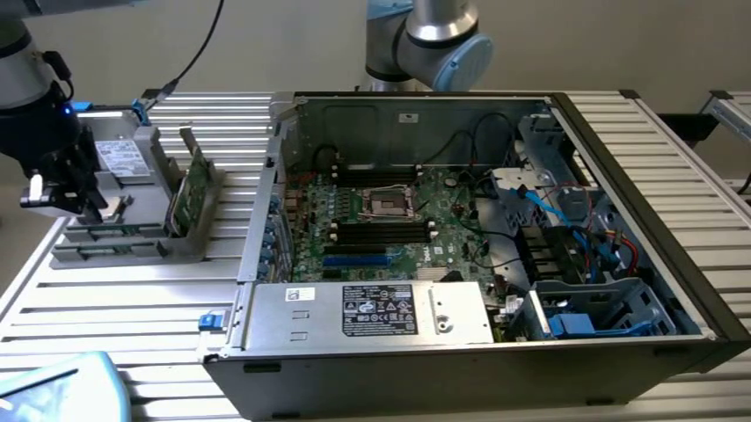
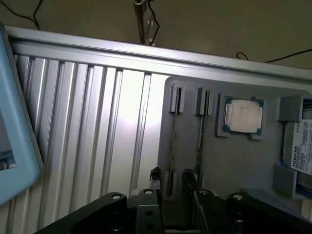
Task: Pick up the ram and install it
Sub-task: 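Pick up the ram and move it above insertion slot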
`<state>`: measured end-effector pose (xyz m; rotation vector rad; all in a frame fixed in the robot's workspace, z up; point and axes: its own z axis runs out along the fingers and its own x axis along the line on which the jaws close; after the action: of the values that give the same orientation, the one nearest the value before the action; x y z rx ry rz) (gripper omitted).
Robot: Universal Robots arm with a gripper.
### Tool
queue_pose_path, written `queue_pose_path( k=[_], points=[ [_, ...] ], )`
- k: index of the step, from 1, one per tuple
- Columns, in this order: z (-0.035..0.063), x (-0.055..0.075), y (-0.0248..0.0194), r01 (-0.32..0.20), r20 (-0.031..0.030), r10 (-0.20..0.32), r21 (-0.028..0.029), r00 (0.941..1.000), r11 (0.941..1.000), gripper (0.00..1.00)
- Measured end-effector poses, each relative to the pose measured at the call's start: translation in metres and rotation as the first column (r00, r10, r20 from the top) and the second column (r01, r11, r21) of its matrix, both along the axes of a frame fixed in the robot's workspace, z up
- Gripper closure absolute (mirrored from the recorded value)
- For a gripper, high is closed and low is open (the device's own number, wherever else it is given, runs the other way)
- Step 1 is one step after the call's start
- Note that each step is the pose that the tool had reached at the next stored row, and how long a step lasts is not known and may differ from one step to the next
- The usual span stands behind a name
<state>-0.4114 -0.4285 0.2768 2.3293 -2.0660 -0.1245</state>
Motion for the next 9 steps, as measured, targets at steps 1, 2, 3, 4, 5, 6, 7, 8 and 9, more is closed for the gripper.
queue_pose_path(
  k=[1, 2, 3, 4, 5, 6, 7, 8, 9],
  points=[
    [-0.0020, 0.000, 0.0000, 0.000, 0.0000, 0.000, 0.0000, 1.0000, 1.0000, 0.69],
    [-0.0038, 0.000, 0.0000, 0.000, 0.0000, 0.000, 0.0000, 1.0000, 1.0000, 0.69],
    [-0.0056, 0.000, 0.0000, 0.000, 0.0000, 0.000, 0.0000, 1.0000, 1.0000, 0.69],
    [-0.0073, 0.000, 0.0000, 0.000, -0.0001, 0.000, 0.0000, 1.0000, 1.0000, 0.69],
    [-0.0092, 0.000, 0.0000, 0.000, 0.0000, 0.000, 0.0001, 1.0000, 1.0000, 0.69],
    [-0.0110, 0.000, 0.0000, 0.000, 0.0001, 0.000, 0.0001, 1.0000, 1.0000, 0.69],
    [-0.0128, 0.000, 0.0000, 0.000, 0.0000, 0.000, 0.0000, 1.0000, 1.0000, 0.69],
    [-0.0147, 0.000, 0.0000, 0.000, 0.0000, 0.000, 0.0000, 1.0000, 1.0000, 0.69],
    [-0.0165, 0.000, 0.0000, 0.000, 0.0000, 0.000, 0.0000, 1.0000, 1.0000, 0.69]
  ],
)
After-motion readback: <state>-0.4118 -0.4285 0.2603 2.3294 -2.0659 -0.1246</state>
